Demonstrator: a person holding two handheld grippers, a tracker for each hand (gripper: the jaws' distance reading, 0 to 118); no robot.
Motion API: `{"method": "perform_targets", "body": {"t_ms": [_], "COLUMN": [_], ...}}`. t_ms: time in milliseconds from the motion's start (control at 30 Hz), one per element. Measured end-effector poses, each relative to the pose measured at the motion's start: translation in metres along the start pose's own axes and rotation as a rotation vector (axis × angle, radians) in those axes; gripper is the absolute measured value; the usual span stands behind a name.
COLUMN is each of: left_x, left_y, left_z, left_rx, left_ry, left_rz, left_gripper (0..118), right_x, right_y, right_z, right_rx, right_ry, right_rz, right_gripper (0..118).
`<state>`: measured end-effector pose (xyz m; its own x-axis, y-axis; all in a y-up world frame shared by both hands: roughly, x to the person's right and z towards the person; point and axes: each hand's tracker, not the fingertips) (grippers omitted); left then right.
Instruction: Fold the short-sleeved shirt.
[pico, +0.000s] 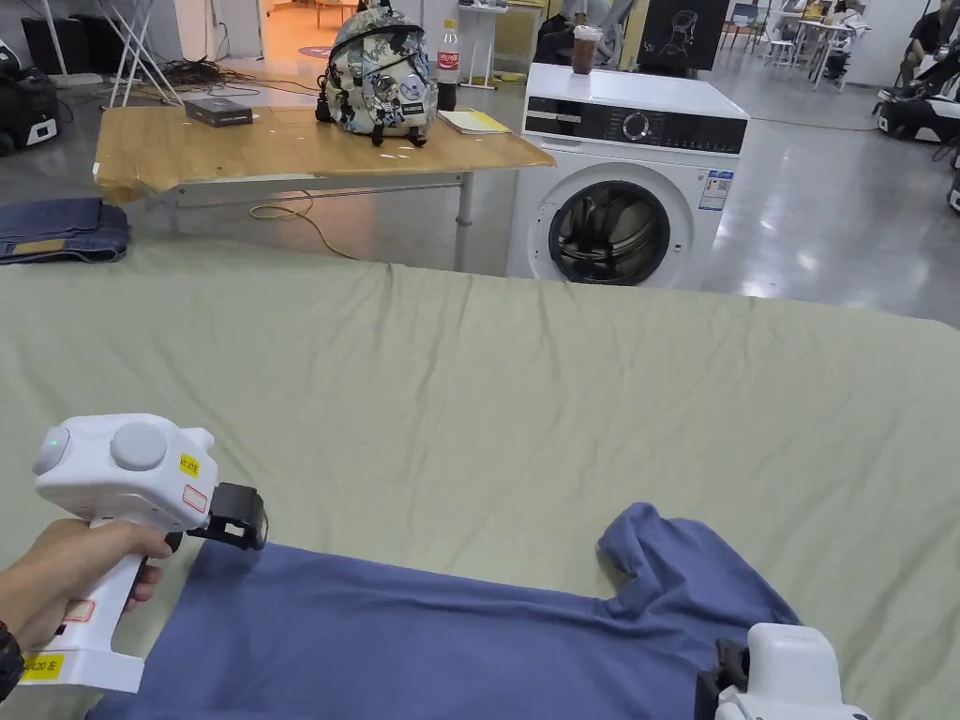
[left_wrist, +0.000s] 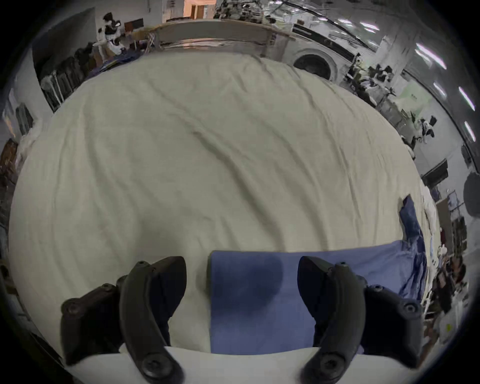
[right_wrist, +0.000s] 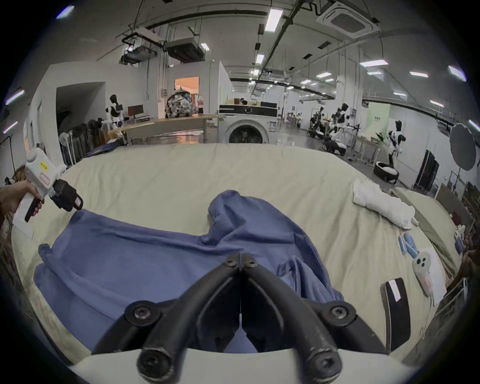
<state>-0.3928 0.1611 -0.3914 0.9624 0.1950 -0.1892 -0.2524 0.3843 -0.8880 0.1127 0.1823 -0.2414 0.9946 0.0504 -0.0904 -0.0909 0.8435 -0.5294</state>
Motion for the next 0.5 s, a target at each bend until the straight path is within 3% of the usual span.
{"method": "perform_targets", "body": {"t_ms": [100,167,233,300,500], "left_x": [0.005,0.012,0.019,0.023,0.022], "left_y": [-0.002,-0.007,-0.014,-0.016,-0.024], "left_z": [-0.012,-0.015,-0.011,-0.01,-0.004], "left_rx": [-0.049,-0.072,-0.028,-0.016,0.036], "left_ry": [0.033,0.124,0.177,0.112,0.097], "left_rz": [0.009,-0.021,-0.066,-0.062,-0.105], "left_gripper": [88,49,28,1,0], "right_x": [0.003,0.005,0.005,0.005,0.01], "right_y": [-0.004,-0.006,-0.007,-0.009,-0.014], "right_z": [-0.005,-0.007,-0.007,-0.009,-0.016], "right_rx": [-0.021,-0.033,-0.043,-0.048,-0.074], "right_ry": [-0.005,-0.006,-0.009,-0.011,-0.002], "right_rz": [0.005,0.003,0.005,0.005,-0.015], "right_gripper": [0,0,0,0,0]}}
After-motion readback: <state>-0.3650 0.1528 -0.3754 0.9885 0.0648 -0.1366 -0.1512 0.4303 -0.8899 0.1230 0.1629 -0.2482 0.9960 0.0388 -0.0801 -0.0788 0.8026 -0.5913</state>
